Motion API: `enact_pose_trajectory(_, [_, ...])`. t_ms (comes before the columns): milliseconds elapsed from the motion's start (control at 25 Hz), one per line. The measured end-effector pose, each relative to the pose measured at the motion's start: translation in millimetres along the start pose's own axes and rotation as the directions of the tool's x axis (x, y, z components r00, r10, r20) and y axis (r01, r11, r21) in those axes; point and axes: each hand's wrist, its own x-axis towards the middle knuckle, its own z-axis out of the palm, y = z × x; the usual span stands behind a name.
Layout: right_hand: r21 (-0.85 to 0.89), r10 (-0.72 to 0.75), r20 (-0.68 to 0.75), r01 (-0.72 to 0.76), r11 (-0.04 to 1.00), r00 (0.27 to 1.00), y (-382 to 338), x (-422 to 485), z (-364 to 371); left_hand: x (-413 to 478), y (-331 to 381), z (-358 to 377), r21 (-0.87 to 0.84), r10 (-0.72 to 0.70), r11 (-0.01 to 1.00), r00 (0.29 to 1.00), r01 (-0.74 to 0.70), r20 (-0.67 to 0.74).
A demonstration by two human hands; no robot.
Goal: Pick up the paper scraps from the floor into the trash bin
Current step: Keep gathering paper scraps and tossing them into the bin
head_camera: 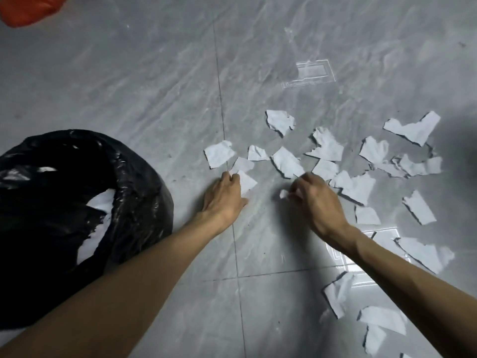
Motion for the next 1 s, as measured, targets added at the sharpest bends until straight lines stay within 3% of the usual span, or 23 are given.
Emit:
enact_pose_trajectory(80, [-0.015,-0.006,-0.064,0.005,1.000,0.998,5,31,-6,2,-9,14,-0.069,0.007,0.998,0.998,-0.011,-0.061])
enact_pose_trajectory(280, [-0.044,0.062,0.091,-0.058,0.997,0.994,7,70,7,6,-13,10,-0.180,0.004,0.983,0.975,-0.045,-0.222])
enact_pose_trajectory(360, [0.011,0.061,0.067,-0.062,0.998,0.996,9,62,13,18,-7,5,-0.147,0.062,0.982,0.943,-0.115,-0.326])
enact_pose_trajectory(440, [0.155,0.097,0.016,-0.098,0.983,0.995,8,52,16,35,-3,2,-0.112,0.083,0.986,0.952,-0.121,-0.294])
enact_pose_trajectory(560, [0.473,0.342,0.008,-0.305,0.827,0.940,4,40,5,49,3,3,-0.076,0.083,0.992,0.983,-0.097,-0.165])
enact_pose_trajectory(640, [0.584,0.463,0.049,-0.401,0.706,0.885,-3,32,-4,47,5,3,-0.111,0.074,0.990,0.989,-0.089,-0.131])
enact_pose_trajectory(800, [0.756,0.474,0.224,-0.459,0.467,0.852,-30,16,-19,20,12,-30,-0.277,-0.011,0.961,0.999,0.002,-0.031])
enact_pose_trajectory(920, [0.814,0.379,0.281,-0.429,0.393,0.882,-75,16,-31,-24,-2,-105,-0.385,0.036,0.913,0.967,-0.134,-0.251])
enact_pose_trajectory(1000, [0.852,0.329,0.259,-0.375,0.365,0.908,-116,21,-39,-62,-28,-162,-0.318,0.113,0.910,0.898,-0.266,-0.426])
